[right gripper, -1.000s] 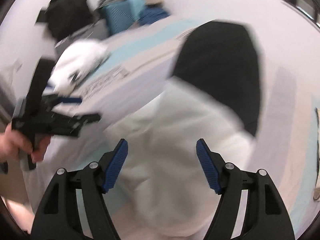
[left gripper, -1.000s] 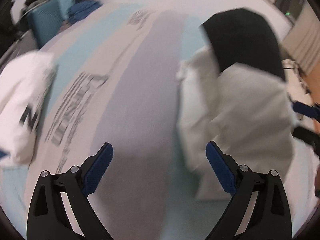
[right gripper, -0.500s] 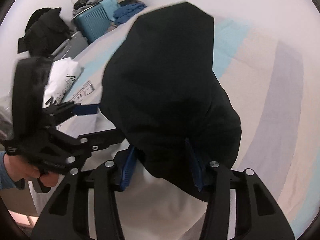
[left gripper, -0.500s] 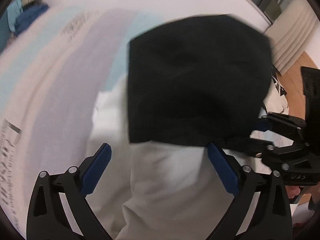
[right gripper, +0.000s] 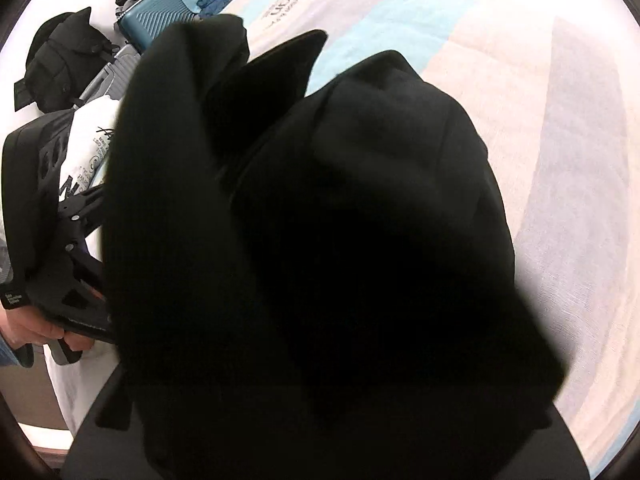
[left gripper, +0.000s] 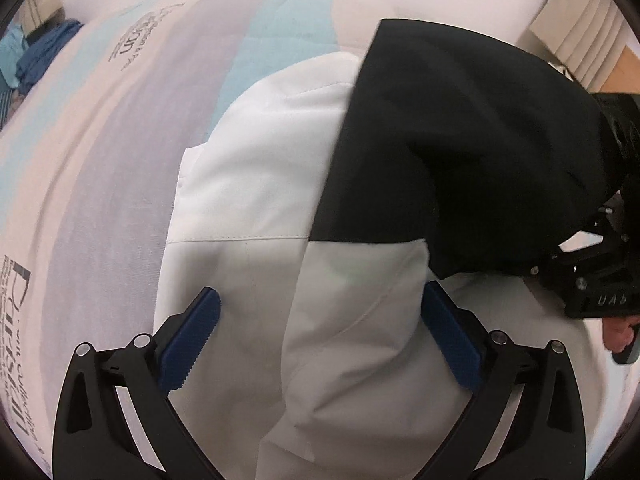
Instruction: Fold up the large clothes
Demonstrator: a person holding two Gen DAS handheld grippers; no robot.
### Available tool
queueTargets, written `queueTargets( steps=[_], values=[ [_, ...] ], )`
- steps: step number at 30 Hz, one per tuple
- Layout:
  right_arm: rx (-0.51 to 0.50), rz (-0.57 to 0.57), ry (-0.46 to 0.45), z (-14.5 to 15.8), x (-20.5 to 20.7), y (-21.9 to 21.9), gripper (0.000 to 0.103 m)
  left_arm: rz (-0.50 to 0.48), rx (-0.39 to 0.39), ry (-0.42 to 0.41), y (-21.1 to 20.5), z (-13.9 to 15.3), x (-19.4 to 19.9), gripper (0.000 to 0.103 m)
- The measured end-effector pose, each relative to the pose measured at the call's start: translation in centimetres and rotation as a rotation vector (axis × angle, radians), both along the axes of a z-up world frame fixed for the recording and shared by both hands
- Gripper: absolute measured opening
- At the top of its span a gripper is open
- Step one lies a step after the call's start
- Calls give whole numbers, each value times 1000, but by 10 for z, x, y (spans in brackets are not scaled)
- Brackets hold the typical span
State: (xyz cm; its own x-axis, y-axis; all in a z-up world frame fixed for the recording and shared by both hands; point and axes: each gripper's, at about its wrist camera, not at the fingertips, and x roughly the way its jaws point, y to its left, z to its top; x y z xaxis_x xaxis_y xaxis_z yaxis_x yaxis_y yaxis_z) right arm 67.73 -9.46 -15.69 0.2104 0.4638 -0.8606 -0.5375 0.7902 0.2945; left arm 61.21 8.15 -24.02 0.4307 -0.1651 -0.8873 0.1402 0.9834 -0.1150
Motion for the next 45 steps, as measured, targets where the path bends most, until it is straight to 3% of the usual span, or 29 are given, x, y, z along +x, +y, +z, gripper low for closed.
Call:
queueTargets(
  steps=[8,13,17,26,29,34,45],
  values=[
    [-3,-36,20,-18,11,-5,47,11,28,5,-7,-12,0,99],
    [-15,-39,-54,21,-8,-1,47,1,102,-47,-15,20,-9,98],
    [-1,-17,-133,59,-16,-1,47,25,103,-61,-6,33,-10,98],
    [13,7,-242,87,-24,15,48,32,108,-103,1,47,8,98],
    [56,-27,-241,85,-23,-7,45,41,83,-101,7,44,14,98],
    [82,-105,-212,73,6,1,32,93,78,-110,26,34,25,98],
    [-61,-192,-22,4,71,36,17,135,71,-15,34,-7,52,99]
  ],
)
